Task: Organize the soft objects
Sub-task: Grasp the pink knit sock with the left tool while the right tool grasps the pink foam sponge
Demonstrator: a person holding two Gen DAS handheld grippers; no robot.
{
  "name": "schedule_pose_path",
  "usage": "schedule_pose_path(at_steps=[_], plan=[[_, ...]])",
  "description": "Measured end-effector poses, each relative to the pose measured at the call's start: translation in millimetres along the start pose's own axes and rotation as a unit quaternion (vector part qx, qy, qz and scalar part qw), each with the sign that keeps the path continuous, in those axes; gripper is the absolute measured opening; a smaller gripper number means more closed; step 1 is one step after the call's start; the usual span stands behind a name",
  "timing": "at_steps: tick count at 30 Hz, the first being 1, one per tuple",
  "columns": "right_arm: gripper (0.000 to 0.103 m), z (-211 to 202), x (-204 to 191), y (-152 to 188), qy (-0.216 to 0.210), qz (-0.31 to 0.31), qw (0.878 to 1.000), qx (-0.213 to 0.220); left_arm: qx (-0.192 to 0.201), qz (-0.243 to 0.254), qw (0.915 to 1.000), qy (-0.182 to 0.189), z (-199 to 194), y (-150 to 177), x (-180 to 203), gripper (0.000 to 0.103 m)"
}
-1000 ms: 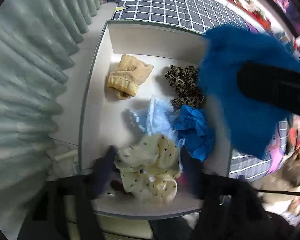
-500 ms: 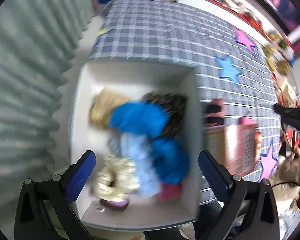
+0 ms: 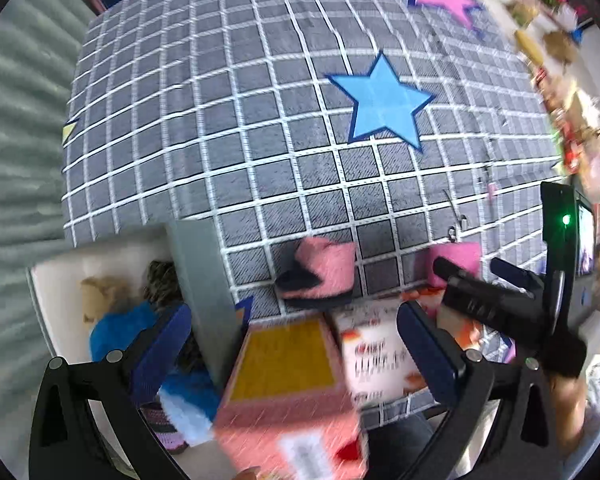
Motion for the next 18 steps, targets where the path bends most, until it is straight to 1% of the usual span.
schedule_pose_path(at_steps=[2,4,5,6,7,8,10,11,13,15,16,18], plan=[[0.09,12,-4,-2,0.005,-0.024,1.0,-0.015,-0.022,0.001,0.9996,-0.018,17,-7,6,0.103],[0.089,20,-4,-4,0.009,-0.037,0.999,-0.021,-0.048,-0.006,0.9984,-0.028,33,-11,9,0.103],[0.083,22,-4,-3,0.006,-0.041,0.999,-0.02,-0.058,-0.008,0.9978,-0.032,39,-11,9,0.103],[0.071,23,-1,-2,0.005,-0.045,0.999,-0.02,-0.066,-0.009,0.9971,-0.037,44,-11,8,0.103],[0.071,23,2,-1,0.008,-0.049,0.999,-0.017,-0.074,-0.011,0.9963,-0.042,48,-10,7,0.103],[0.071,21,7,-1,0.001,-0.048,0.999,-0.014,-0.086,-0.015,0.995,-0.048,57,-11,8,0.103],[0.071,15,23,-3,-0.025,-0.031,0.999,-0.012,-0.109,-0.022,0.9924,-0.053,68,-10,8,0.103],[0.071,9,31,-4,-0.045,-0.017,0.999,-0.007,-0.129,-0.03,0.9898,-0.052,78,-8,9,0.103],[0.071,-5,48,-5,-0.07,0.0,0.998,0.007,-0.154,-0.034,0.9857,-0.059,86,-8,10,0.099],[0.071,-20,63,-8,-0.085,0.008,0.996,0.022,-0.16,-0.031,0.9842,-0.069,90,-16,15,0.099],[0.071,-27,70,-8,-0.095,0.016,0.995,0.028,-0.172,-0.025,0.9815,-0.081,92,-17,16,0.099],[0.071,-39,81,-3,-0.106,0.028,0.993,0.039,-0.196,-0.022,0.9765,-0.088,101,-18,20,0.099]])
Point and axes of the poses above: each gripper's, at about its wrist camera, not at the fingertips, and z roughly the way its jaws point, x to its right, y to its underside, the point moved 9 cm from there along z, roughly the way its jaws point, and after that the axes turned 5 degrees about y, right-handed, at the moved point
